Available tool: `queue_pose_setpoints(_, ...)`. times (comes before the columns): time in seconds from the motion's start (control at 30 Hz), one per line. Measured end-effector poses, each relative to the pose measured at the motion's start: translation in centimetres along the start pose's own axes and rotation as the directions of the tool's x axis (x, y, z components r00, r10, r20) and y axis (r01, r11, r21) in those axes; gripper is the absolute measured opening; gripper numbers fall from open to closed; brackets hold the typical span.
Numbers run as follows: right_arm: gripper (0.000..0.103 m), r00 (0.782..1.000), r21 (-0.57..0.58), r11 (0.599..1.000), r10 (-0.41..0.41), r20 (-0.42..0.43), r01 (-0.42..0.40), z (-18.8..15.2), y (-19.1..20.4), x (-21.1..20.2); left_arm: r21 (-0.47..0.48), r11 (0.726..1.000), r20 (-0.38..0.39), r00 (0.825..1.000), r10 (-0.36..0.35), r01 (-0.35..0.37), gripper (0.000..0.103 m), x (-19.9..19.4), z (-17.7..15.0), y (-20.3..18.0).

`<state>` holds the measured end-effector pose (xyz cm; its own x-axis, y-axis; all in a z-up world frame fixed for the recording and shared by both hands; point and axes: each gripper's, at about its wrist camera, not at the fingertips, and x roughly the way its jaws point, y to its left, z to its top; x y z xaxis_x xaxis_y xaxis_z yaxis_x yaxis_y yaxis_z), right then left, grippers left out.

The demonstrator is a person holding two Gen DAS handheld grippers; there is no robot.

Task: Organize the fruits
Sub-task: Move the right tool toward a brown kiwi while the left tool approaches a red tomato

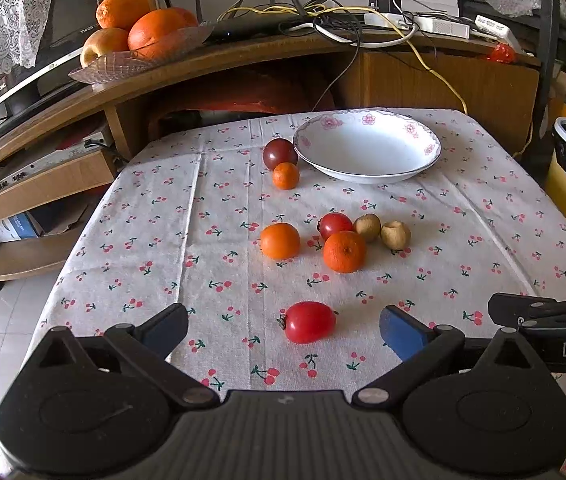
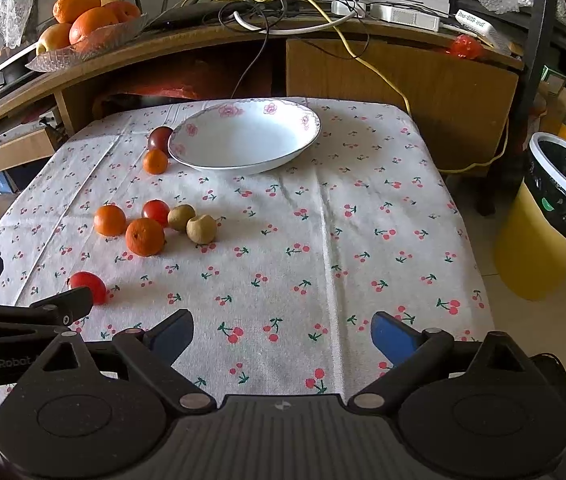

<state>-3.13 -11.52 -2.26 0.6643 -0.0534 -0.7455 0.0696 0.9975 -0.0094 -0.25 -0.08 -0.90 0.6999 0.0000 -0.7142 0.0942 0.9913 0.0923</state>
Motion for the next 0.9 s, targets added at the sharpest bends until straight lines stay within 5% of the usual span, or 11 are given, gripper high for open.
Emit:
queue_pose_setpoints(0.57,0.085,0.998,-0.034,0.999,0.032,-0.048,-0.034,-0.1,0.5,1.4,0.034,0.999,-0.015,1.000,-0.007,0.007,0.102,2.0,-1.0,0.3)
queue_pose_setpoints(0.9,0.073,0.992,-0.050,0.991,0.119,-0.039,-0.121,1.7,0.0,3.4,0.035,0.998,-0.032,0.998,-0.050,0.051,0.071,4.0,-0.6,0.4)
